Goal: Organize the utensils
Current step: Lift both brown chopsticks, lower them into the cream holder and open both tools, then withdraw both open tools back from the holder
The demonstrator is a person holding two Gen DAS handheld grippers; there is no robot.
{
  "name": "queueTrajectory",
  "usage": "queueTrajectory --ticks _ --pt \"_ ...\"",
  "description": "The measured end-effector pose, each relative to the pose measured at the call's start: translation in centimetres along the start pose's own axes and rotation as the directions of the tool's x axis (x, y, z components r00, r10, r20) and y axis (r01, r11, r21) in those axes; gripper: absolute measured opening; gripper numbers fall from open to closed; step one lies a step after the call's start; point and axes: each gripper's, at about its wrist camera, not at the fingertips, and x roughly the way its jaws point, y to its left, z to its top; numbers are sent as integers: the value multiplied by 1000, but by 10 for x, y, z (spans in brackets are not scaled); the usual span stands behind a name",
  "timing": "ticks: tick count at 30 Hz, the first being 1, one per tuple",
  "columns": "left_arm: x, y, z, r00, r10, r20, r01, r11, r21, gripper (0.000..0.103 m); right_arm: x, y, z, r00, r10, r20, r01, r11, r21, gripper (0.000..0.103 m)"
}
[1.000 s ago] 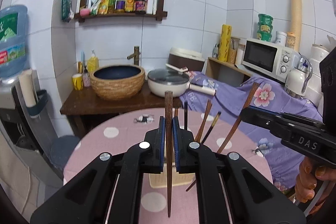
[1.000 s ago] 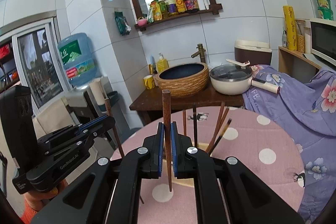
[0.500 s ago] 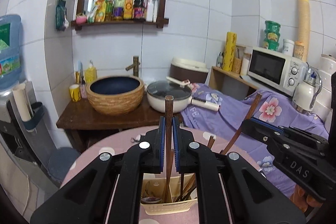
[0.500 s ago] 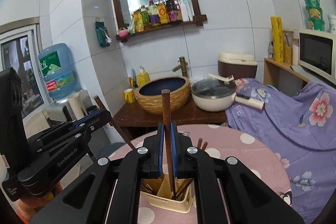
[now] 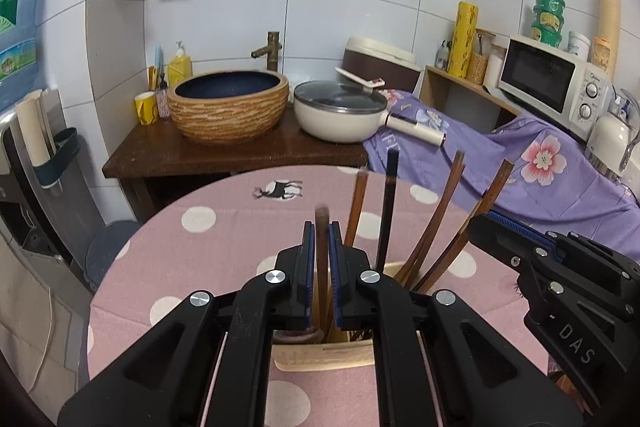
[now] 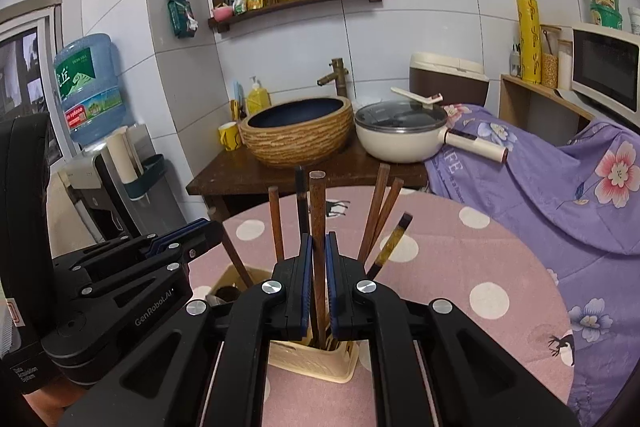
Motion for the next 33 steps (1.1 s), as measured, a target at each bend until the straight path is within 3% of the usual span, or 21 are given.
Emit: queueTrajectory --ticks 6,8,10,15,21,22,23,25,29,31,33 --pt "6 3 -16 1000 -1 -6 1 1000 22 8 3 3 -10 1000 3 -3 -3 1000 -26 8" --pt "4 4 -20 1000 1 5 -1 1000 25 8 2 3 -13 1000 0 3 0 1000 -21 21" --pt "3 4 -23 1000 6 7 -6 1000 29 8 -2 2 -13 1000 0 24 1 1000 -18 27" --pt "-6 7 -33 1000 16 21 -16 999 40 8 -17 2 -13 998 3 63 -1 999 -32 30" --pt "-25 14 -45 999 9 41 -9 1000 15 12 -42 4 -15 993 0 116 7 998 -55 41" --pt "-28 15 -47 999 8 45 -8 1000 14 24 -48 4 -17 992 -6 122 13 998 -56 47" --pt "-33 16 -50 999 8 52 -9 1000 13 44 -55 3 -19 991 -12 131 19 999 -51 52" --pt "-48 19 -59 996 8 91 -7 1000 -2 69 -69 3 -25 989 -8 151 14 999 -41 59" --pt "-79 21 -79 985 16 170 -14 1000 -11 89 -97 4 -44 981 -21 194 30 999 -44 84" --pt "-97 23 -91 976 25 216 -22 1000 -14 97 -111 4 -58 977 -16 211 26 999 -45 89" --pt "-113 24 -106 966 29 257 -27 1000 -8 97 -120 6 -70 975 -14 220 28 998 -57 95"
